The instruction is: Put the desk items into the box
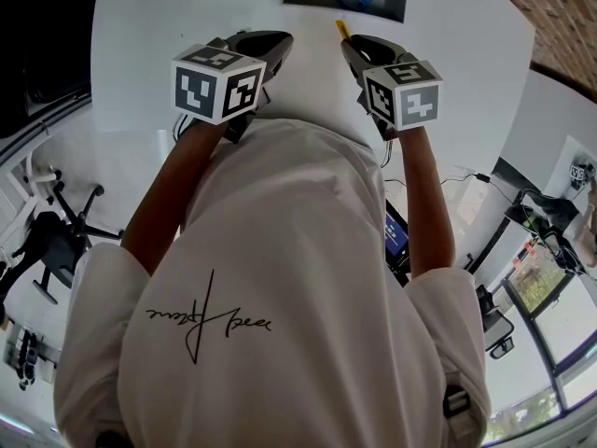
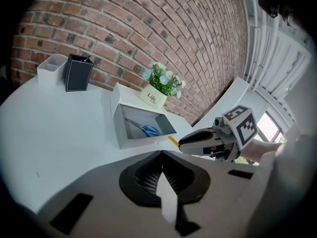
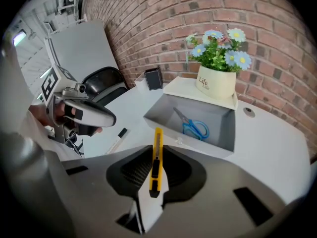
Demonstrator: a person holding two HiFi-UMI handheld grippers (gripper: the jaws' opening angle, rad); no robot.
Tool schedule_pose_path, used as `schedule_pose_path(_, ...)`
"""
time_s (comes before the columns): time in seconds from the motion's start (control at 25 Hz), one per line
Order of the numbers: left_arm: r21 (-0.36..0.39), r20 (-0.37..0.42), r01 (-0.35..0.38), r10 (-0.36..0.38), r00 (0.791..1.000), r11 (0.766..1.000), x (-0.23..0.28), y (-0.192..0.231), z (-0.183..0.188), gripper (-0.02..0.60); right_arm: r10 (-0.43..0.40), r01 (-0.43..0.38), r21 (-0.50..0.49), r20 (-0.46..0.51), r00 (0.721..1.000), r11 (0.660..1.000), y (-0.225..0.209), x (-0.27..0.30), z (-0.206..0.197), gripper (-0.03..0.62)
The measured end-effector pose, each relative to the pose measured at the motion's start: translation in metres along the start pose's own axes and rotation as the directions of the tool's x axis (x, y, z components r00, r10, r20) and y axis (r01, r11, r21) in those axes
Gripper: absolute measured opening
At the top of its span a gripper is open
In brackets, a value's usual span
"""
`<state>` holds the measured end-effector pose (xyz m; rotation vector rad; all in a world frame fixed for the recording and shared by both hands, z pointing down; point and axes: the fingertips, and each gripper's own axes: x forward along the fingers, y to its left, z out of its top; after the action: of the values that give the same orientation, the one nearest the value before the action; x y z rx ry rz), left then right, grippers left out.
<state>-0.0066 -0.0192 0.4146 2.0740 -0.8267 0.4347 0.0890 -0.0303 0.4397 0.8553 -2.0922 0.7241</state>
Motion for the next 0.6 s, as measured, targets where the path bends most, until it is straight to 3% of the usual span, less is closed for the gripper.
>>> schedule_pose_path(0.6,-0.017,-0.025,0.002,-0.003,1.0,1.0,0.005,0.007,-0.004,0.005,-0.007,0.008,-0.039,0.01,1.0,0.999,-0.014,-0.006,0.021,0.079)
